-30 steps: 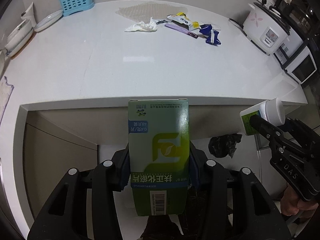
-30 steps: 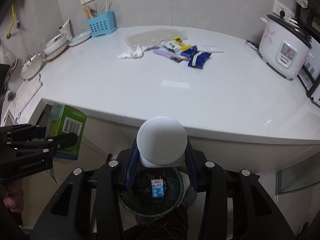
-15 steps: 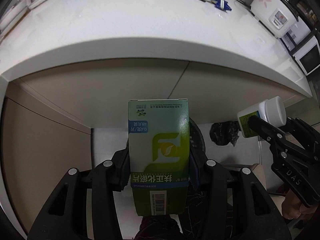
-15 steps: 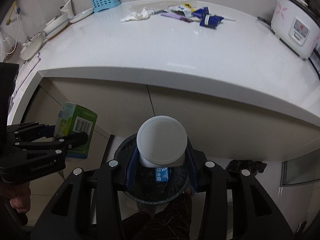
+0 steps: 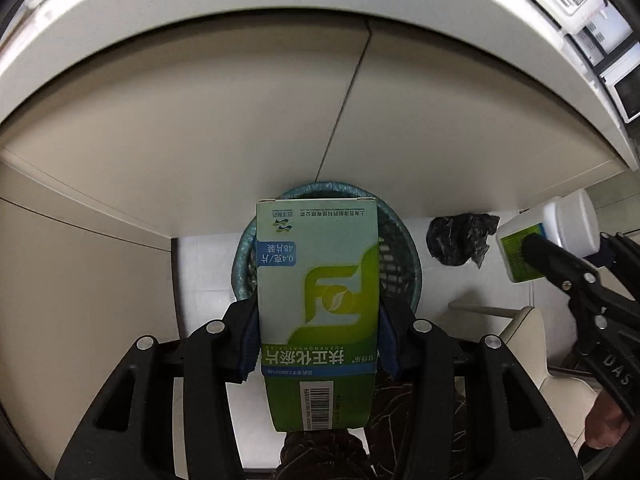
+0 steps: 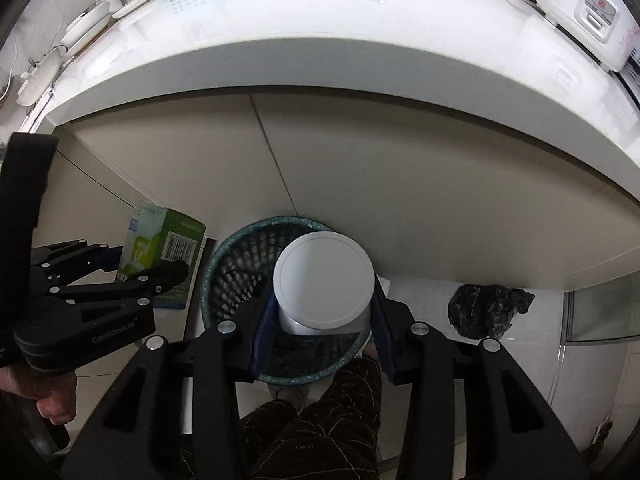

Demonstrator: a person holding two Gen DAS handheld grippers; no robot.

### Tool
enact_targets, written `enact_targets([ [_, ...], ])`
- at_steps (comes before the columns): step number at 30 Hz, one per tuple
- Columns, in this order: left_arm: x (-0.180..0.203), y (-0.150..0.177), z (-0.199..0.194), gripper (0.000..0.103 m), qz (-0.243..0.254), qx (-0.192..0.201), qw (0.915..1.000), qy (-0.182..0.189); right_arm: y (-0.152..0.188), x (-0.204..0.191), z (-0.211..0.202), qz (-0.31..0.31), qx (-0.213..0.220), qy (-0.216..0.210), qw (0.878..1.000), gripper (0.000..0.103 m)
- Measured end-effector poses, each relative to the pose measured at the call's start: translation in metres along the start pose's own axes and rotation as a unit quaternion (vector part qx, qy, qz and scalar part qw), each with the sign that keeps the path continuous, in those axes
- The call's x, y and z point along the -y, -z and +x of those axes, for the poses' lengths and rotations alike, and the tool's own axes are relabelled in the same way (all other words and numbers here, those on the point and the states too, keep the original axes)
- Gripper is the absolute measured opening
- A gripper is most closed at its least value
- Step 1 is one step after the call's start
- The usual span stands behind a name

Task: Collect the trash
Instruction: 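Open the left tool to drop the green box into the wastebasket, then open the right tool to drop the white pill bottle into the wastebasket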

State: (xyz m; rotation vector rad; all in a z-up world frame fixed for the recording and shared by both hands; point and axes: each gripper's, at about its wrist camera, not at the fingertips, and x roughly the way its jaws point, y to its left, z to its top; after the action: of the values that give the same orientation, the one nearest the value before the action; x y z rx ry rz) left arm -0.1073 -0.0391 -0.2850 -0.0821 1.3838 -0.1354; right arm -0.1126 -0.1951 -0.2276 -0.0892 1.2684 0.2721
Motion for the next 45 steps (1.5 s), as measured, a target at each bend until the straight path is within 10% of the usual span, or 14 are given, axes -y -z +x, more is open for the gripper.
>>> enact_targets([
  [15, 0.001, -0.003, -0.002, 0.065, -0.003, 0.015, 0.9999, 0.008, 0.005, 0.019, -0.009, 0.013, -0.001, 0.005, 1.0, 0.04],
  [23, -0.023, 0.005, -0.028, 0.096, -0.023, 0.05, 0.9984, 0.015, 0.002, 0.001, -0.002, 0.005, -0.001, -0.013, 1.0, 0.04],
  [42, -0.077, 0.016, -0.053, 0.097, -0.058, 0.057, 0.9966, -0.007, -0.004, -0.057, 0.039, -0.027, -0.028, -0.043, 0.998, 0.041],
  [45, -0.077, 0.015, -0.052, 0.097, -0.056, 0.058, 0.9967, -0.014, -0.004, -0.059, 0.041, -0.024, -0.029, -0.043, 0.998, 0.055],
])
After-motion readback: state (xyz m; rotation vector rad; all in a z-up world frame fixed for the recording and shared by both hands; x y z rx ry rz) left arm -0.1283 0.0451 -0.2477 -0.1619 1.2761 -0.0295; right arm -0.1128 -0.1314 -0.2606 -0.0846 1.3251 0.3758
